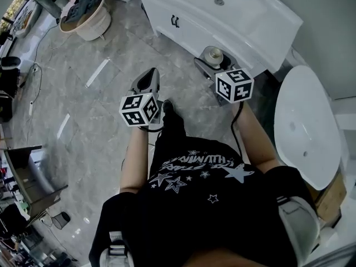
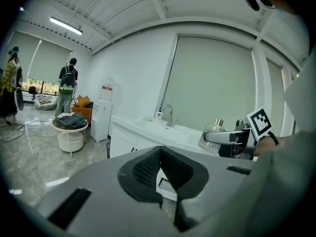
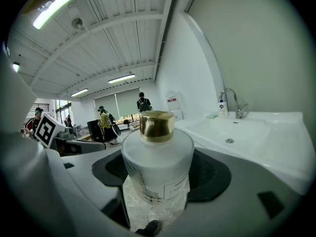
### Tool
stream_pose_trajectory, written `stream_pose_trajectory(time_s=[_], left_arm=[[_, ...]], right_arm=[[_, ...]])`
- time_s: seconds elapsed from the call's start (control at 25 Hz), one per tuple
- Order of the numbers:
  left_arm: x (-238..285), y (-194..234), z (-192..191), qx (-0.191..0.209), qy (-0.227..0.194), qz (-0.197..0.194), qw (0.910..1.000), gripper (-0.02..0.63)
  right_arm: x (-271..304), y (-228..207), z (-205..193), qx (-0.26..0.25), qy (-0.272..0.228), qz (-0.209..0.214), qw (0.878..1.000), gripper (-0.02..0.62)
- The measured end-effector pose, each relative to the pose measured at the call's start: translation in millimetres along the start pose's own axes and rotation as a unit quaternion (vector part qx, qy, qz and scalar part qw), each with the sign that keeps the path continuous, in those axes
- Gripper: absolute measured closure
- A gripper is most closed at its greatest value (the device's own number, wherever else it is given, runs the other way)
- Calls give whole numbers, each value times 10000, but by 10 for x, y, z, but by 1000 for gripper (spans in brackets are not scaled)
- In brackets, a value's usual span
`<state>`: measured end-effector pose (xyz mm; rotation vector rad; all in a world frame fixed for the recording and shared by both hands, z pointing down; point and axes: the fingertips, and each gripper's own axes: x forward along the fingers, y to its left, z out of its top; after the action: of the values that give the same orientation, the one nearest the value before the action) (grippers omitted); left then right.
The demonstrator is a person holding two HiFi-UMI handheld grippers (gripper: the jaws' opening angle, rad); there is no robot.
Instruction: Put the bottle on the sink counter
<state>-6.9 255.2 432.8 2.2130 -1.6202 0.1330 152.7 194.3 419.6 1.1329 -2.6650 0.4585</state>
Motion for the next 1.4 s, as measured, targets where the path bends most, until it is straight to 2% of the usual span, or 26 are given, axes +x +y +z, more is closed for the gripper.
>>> stream_pose_trajectory(time_s=[0.4, 0.68, 1.08, 1.4], left_arm=[[1022, 1177, 682, 70, 79, -297, 9995, 599], [1490, 1905, 1105, 89, 78, -472, 9988, 598], [1704, 2389, 1180, -42, 140, -644, 9978, 598], [1961, 2584, 1222, -90, 235, -559, 9981, 599]], right_arm=[[1497, -300, 654, 70, -80, -266, 9996, 271], [2300, -351, 989, 74, -64, -490, 9988, 270], [2870, -296, 1024, 99, 140, -634, 9978, 271], [3213, -581, 1128, 137, 127, -679, 9975, 270]])
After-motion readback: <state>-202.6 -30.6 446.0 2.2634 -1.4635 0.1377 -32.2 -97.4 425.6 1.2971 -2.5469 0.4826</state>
